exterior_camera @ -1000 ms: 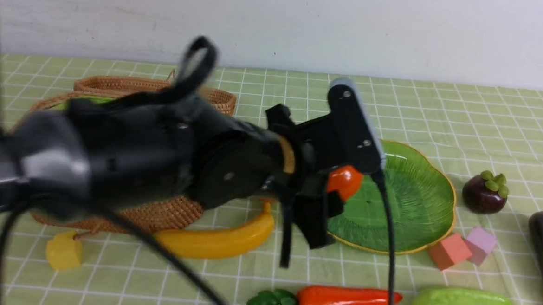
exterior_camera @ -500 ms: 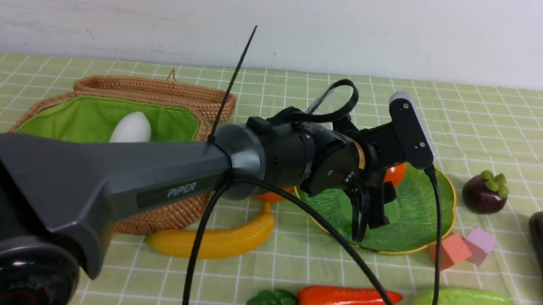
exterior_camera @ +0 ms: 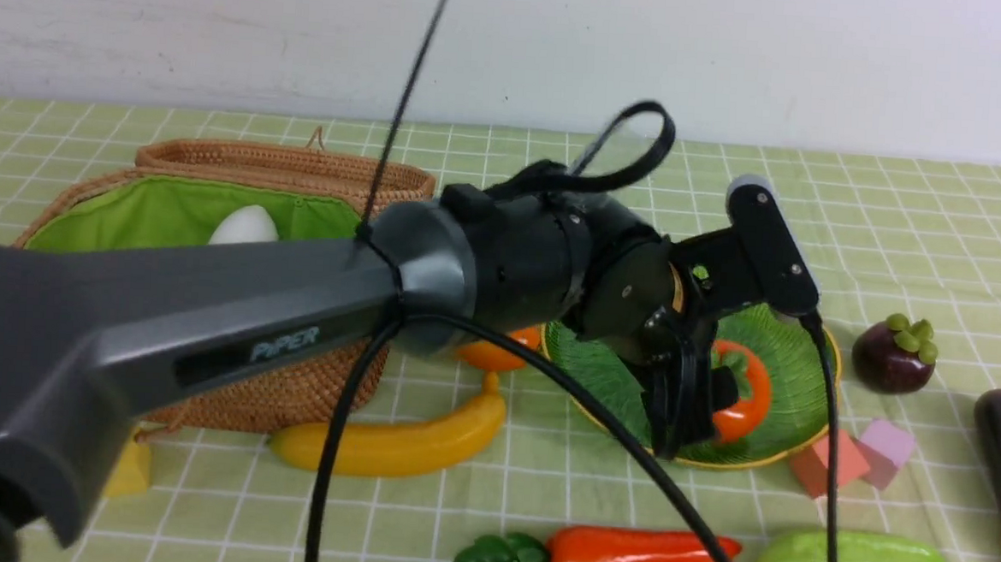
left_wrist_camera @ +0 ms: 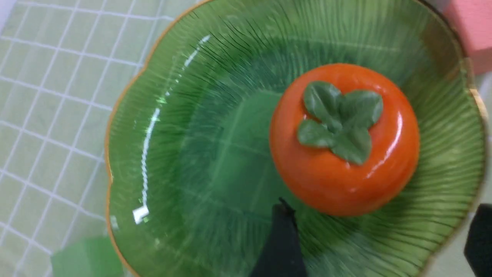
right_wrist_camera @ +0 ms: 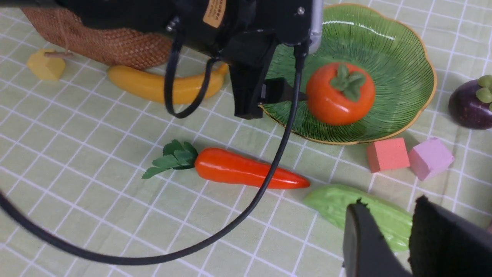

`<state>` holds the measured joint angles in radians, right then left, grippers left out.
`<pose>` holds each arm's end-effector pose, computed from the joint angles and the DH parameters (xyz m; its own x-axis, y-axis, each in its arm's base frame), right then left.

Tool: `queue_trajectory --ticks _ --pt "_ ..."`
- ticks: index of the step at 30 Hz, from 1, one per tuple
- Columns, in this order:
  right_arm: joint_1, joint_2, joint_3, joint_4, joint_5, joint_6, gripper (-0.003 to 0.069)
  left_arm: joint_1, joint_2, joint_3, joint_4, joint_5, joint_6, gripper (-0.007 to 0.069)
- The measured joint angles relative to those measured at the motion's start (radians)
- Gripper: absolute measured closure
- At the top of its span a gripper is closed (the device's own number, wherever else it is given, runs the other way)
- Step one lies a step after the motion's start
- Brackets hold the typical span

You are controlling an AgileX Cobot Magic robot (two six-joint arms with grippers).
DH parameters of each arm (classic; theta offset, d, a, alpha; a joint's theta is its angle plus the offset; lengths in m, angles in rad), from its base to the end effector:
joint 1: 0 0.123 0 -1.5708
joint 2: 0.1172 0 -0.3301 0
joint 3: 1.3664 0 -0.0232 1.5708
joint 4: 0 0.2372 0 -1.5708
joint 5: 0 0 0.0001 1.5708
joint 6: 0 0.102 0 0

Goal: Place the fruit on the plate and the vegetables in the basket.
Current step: Use the left arm to grab a banana and put it into the right plate

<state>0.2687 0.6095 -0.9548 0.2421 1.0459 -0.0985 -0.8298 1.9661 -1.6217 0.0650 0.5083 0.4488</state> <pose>0.0341 0.0314 0.4063 -0.5551 -0.1279 -0.8219 -0.4112 0.9011 0.1375 0.3201 -0.3451 0.3021 -0.0591 0.7818 -0.6208 0.8580 0.3576 0.3687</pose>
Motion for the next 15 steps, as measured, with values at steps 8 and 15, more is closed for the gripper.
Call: queue_trajectory --ticks 8,15 --pt "0.0 0.0 -0.001 0.131 0.094 -0.072 0.0463 -0.02 -0.251 -0.001 0.002 0.425 -0.248 0.0614" --pt "0.0 0.0 -0.001 0.402 0.1 -0.372 0.0463 -0.019 -0.359 0.131 0.089 0.582 -0.28 0.0638"
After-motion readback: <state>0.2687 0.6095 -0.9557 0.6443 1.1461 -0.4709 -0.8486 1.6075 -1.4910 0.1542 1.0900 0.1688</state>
